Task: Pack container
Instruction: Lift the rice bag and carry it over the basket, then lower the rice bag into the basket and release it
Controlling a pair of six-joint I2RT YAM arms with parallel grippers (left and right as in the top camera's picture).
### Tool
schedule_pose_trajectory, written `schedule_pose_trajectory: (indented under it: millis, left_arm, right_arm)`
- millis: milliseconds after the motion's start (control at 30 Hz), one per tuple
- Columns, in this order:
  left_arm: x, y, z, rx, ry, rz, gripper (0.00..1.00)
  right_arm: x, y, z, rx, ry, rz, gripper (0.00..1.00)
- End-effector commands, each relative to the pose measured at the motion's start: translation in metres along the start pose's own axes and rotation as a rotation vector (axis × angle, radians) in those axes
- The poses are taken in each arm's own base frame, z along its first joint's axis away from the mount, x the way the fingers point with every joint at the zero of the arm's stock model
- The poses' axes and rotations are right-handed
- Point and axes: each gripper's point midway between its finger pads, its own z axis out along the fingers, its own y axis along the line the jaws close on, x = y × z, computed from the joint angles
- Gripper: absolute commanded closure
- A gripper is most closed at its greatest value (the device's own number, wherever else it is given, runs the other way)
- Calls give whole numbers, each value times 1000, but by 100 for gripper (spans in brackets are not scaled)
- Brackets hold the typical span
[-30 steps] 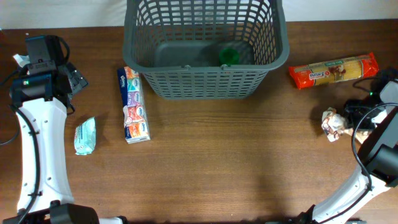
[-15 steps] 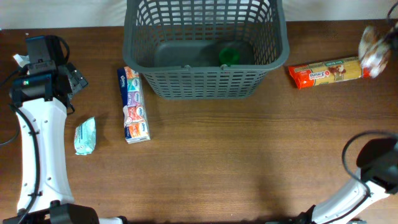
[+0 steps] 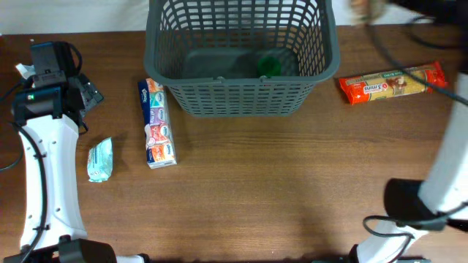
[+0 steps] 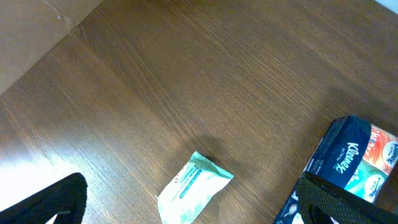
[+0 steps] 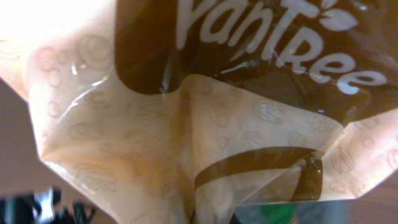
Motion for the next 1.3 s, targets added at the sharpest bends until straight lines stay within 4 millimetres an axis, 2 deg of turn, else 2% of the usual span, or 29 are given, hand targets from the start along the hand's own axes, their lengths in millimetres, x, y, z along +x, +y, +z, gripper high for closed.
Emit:
schedule_pose_trajectory:
  millis: [0,133,267,533,767,1267]
  left_arm:
    - [-6,2,-7,8,-20,-4,0]
    - [-6,2,-7,8,-20,-4,0]
    - [-6,2,-7,8,-20,-4,0]
    - [-6,2,-7,8,-20,-4,1]
    - [-6,2,-7,8,-20,-4,1]
    - [-6,2,-7,8,-20,-4,0]
  right_arm:
    - [27,4,50,48,73,-159,96]
    - [49,-16,91,203,121,-252,96]
    - [72,-48,125,303,188,-260,96]
    - [124,-102,168,361,351,-200,96]
    - [164,-129,186,391,475,-161,96]
    - [201,-153,199,418,579,-125,96]
